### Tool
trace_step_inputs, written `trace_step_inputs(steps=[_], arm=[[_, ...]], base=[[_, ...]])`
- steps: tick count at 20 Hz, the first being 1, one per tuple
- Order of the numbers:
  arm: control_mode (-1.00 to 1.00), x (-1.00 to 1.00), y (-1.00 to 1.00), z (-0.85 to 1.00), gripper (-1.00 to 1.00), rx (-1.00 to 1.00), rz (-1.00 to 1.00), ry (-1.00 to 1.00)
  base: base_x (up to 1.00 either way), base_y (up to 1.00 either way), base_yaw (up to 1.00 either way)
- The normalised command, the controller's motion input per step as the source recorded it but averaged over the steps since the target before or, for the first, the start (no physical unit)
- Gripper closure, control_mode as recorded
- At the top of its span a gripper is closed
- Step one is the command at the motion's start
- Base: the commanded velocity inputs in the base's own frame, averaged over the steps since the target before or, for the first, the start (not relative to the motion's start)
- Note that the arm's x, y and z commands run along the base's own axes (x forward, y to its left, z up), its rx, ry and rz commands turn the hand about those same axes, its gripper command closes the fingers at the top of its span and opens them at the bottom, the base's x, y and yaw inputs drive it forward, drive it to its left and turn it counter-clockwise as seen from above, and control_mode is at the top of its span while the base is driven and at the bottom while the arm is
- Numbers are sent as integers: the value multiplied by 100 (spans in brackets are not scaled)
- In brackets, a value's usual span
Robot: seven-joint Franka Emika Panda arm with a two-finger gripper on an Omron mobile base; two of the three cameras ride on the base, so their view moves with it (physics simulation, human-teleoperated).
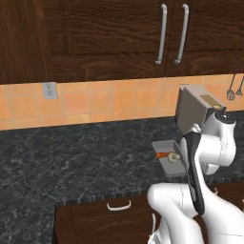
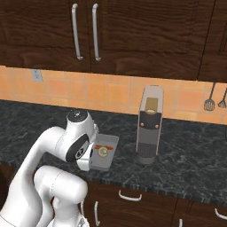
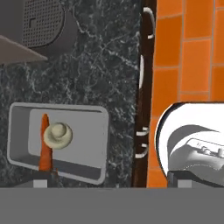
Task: Take the meat container that has the fish and place it on the second highest rack of the freezer. Then take the vegetable container that has the carrot and mushroom and place it on the highest rack of the freezer.
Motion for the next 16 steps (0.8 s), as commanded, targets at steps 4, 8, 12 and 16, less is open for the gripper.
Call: trace_step_inputs(steps=[4, 8, 12, 16], arm=[[-100, 43, -3, -68, -100, 0, 8, 13], [-100, 22, 0, -56, -100, 0, 1, 19], [-100, 39, -4, -42, -100, 2, 3, 18], [-100, 43, -18, -34, -100, 6, 7, 18]], base=[[0, 0, 0], [0, 0, 0], [0, 0, 0], [0, 0, 0]])
